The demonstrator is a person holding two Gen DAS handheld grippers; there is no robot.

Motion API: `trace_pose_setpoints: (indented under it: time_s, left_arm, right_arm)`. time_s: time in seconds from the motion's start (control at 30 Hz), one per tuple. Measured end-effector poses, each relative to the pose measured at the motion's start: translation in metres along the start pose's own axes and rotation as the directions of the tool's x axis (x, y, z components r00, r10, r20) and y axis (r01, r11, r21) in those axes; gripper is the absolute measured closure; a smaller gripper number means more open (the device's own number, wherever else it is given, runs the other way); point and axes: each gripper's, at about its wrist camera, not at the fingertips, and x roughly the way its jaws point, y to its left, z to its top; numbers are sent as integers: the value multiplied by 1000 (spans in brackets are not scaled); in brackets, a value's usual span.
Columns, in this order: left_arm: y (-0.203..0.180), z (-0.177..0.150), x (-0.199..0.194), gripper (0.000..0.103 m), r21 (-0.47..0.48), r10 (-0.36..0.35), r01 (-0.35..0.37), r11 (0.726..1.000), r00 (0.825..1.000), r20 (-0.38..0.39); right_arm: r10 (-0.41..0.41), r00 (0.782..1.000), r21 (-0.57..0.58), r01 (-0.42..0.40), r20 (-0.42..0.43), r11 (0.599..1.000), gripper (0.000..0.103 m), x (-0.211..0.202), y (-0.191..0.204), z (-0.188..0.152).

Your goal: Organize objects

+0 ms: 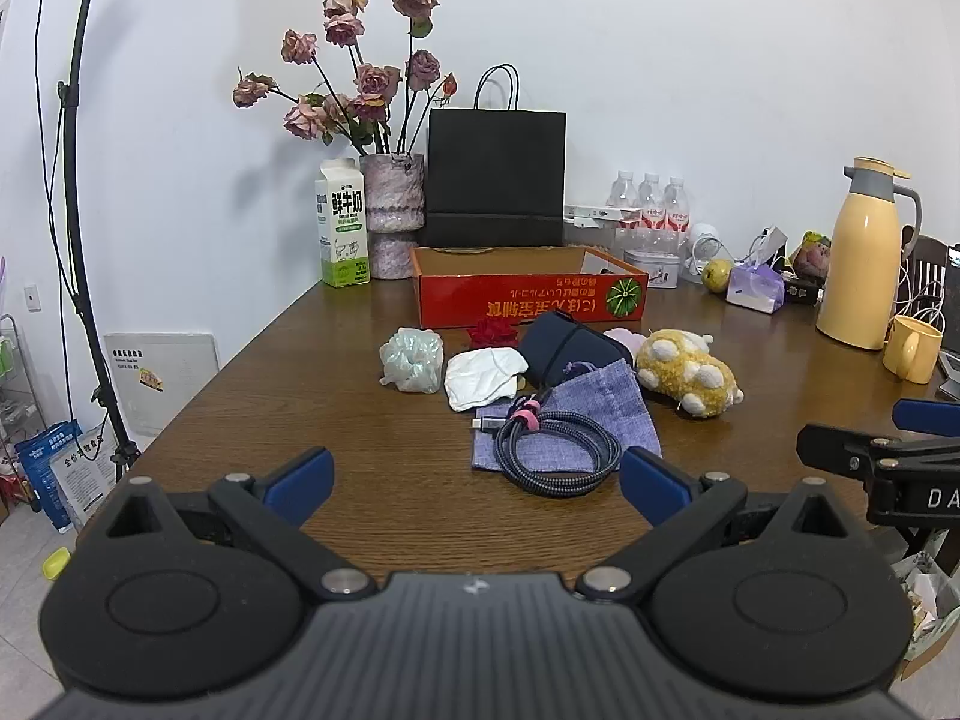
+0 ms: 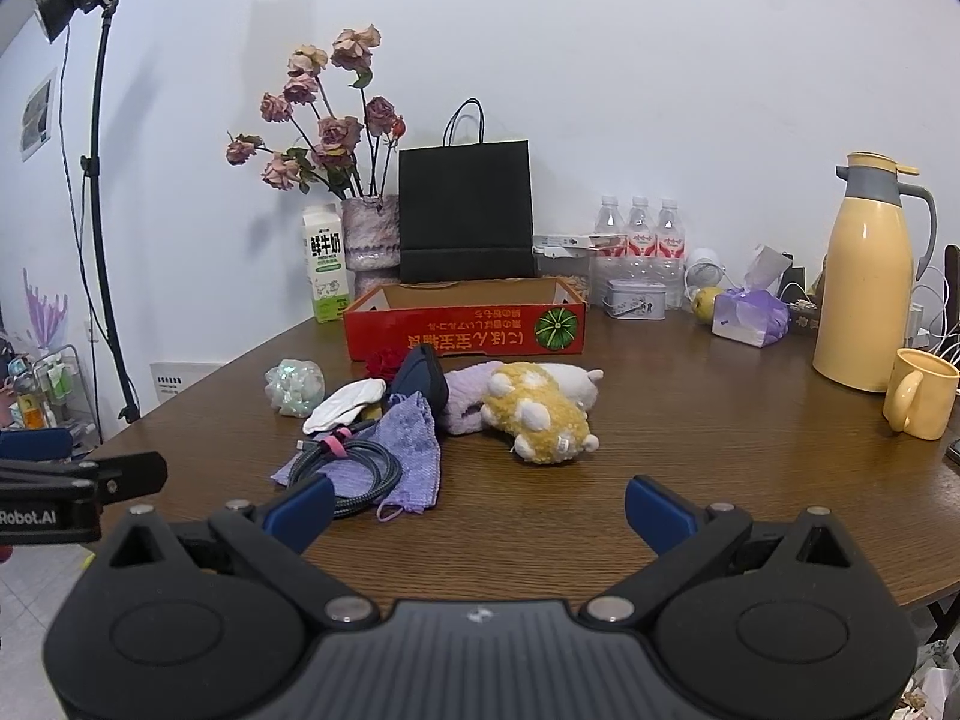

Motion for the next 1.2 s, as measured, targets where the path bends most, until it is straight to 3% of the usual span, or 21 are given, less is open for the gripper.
trace_pose_setpoints:
  time_s: [1.2]
  left_arm:
    - [-2, -7, 2, 0, 1, 5, -5, 1000, 1000, -3]
  right_arm:
    - [4, 1000, 1, -4, 0, 1000, 0, 1, 2, -2]
